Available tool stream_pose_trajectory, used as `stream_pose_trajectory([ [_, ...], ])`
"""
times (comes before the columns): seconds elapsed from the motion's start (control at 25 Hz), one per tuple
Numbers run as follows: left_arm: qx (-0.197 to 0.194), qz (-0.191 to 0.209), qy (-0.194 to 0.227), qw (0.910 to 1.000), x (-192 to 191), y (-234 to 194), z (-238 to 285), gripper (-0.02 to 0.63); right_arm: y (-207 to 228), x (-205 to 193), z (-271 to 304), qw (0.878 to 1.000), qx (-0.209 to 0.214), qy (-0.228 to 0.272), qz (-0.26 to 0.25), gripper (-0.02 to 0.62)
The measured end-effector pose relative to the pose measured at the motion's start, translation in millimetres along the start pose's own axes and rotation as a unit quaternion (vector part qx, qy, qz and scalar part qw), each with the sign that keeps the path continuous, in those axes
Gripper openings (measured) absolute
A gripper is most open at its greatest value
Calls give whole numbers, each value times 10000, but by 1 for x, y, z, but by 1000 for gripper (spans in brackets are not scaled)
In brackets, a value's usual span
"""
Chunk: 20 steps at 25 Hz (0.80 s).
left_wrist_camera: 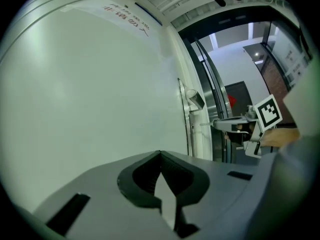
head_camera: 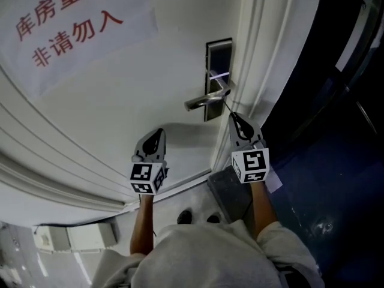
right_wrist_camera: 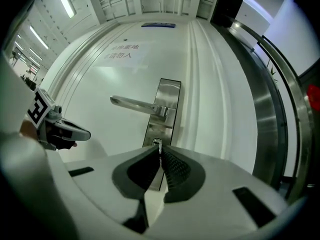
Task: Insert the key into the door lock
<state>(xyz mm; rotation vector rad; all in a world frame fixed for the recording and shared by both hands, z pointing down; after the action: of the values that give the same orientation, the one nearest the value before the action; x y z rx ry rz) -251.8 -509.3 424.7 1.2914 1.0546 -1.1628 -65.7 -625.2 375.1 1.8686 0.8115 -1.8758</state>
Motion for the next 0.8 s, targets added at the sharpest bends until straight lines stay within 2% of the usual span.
stream_pose_trajectory([
  [0.2, -38, -13, 19, 10000, 0, 1, 3, 17, -3, 3, 7, 9988, 28, -50, -496, 31],
  [0.36, -99, -19, 16, 9999, -1, 2, 6, 17, -10, 4, 11, 9903, 59, -131, -1385, 30],
  [0.56, -130, -28, 45, 9999, 0, 1, 10, 17, -18, 0, 16, 9587, 61, -319, -2826, 30],
  [0.8, -177, -30, 25, 9998, 0, 2, 12, 17, -22, -4, 21, 9192, 38, -344, -3922, 31],
])
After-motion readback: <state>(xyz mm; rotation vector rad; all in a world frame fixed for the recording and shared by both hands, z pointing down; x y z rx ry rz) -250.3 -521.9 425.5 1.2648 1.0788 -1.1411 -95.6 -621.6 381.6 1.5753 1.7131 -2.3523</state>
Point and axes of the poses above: the fingertips, and each gripper's own axes: z forward along the fingers, y to its right, x out of its top, the point moved 1 cm from there along -z, backward along the fingers, and after that the axes turned 6 degrees about z, right-handed, at the moved point
